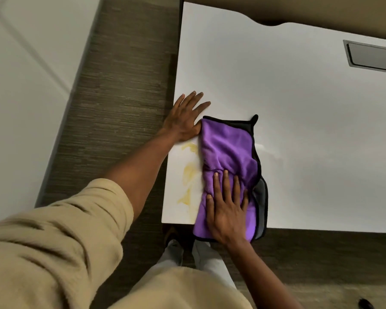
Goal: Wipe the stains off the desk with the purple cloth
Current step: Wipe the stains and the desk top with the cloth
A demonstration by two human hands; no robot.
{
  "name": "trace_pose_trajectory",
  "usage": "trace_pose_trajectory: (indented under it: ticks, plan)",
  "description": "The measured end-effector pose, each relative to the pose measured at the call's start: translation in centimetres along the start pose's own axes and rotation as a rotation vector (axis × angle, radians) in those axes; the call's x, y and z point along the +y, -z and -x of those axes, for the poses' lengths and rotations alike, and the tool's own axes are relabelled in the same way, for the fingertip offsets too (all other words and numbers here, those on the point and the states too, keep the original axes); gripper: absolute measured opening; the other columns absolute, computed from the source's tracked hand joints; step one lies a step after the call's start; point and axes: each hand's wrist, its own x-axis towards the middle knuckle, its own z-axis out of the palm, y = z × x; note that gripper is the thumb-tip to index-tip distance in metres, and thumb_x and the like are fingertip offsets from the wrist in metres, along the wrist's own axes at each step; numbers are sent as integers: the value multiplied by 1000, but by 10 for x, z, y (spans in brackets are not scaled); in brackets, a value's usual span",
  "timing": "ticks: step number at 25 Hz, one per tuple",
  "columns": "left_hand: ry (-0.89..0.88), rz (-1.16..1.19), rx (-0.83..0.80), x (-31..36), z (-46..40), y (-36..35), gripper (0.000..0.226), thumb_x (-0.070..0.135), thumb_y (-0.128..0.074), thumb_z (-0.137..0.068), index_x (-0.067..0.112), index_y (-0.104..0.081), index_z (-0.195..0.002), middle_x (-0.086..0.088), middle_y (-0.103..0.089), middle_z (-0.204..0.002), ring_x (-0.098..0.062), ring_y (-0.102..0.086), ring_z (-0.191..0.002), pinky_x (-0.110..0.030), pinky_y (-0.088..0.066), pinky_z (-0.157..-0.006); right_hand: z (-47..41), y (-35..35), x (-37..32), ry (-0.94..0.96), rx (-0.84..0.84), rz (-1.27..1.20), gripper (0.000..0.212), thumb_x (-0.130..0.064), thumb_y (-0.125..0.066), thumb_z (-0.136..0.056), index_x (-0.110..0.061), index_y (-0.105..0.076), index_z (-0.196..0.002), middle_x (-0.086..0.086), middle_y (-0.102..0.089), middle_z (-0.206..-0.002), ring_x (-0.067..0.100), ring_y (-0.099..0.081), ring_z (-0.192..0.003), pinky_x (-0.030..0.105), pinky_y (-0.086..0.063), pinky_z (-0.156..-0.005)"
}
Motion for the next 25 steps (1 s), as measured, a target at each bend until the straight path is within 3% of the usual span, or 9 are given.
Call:
trace_pose_trajectory:
  ticks: [3,6,9,12,15,18,20,22,25]
  plan:
    - [2,-13,-28,1,1,2,72,50,-27,-90,26,-38,-156,-8,-26,-168,-26,-19,-156,-46,-9,-127,21,-7,-20,112,-39,10,66,-50,-25,-107,-34,7,-162,-4,14,-172,25,17,-157,54,2,-127]
    - [-15,-20,-41,-1,3,3,74,50,-22,-89,25,-36,-157,-8,-24,-168,-26,-17,-157,-46,-8,-128,19,6,18,300,-98,64,62,-55,-19,-106,-42,6,-161,-13,13,-171,19,14,-158,58,-18,-124]
    - [-21,-29,-34,-1,5,2,73,47,-23,-90,24,-35,-158,-9,-23,-168,-27,-17,-157,-46,-8,-128,2,10,28,105,-76,39,63,-58,-15,-103,-44,11,-159,-13,15,-170,19,11,-158,59,-15,-123]
    - [-14,-45,-34,1,4,-2,72,46,-24,-89,26,-36,-157,-8,-25,-168,-27,-19,-156,-46,-9,-128,6,-7,-25,-152,56,-59,65,-51,-19,-105,-35,8,-162,-3,12,-172,26,10,-158,58,-5,-126]
    - [-15,-61,-34,0,5,-1,70,49,-23,-93,26,-35,-158,-8,-24,-168,-27,-18,-157,-47,-9,-128,30,-18,-47,-9,22,-51,65,-50,-21,-106,-31,3,-163,0,12,-172,28,13,-158,57,-2,-126]
    - [-20,-71,-72,1,7,0,68,50,-24,-96,26,-29,-160,-8,-18,-170,-25,-12,-158,-46,-5,-128,28,-6,1,222,-40,65,64,-54,-19,-105,-37,2,-162,-6,10,-172,23,7,-159,58,-20,-121]
    - [-14,-80,-72,1,7,1,67,48,-27,-97,27,-28,-160,-7,-17,-170,-25,-10,-158,-45,-4,-128,15,1,16,94,-31,58,65,-58,-18,-102,-41,6,-161,-9,9,-172,23,1,-159,61,-24,-119]
    - [-8,-74,-67,-2,5,1,66,46,-30,-96,27,-29,-159,-7,-18,-170,-25,-11,-158,-45,-4,-128,1,-3,1,-90,15,10,67,-58,-18,-102,-39,8,-161,-6,9,-172,26,1,-159,62,-17,-123]
    - [1,-68,-60,1,6,0,67,46,-29,-95,28,-32,-158,-6,-20,-169,-25,-13,-157,-45,-5,-128,7,-12,-40,-82,25,-20,69,-53,-23,-104,-33,8,-162,-1,12,-172,29,11,-158,59,-4,-125]
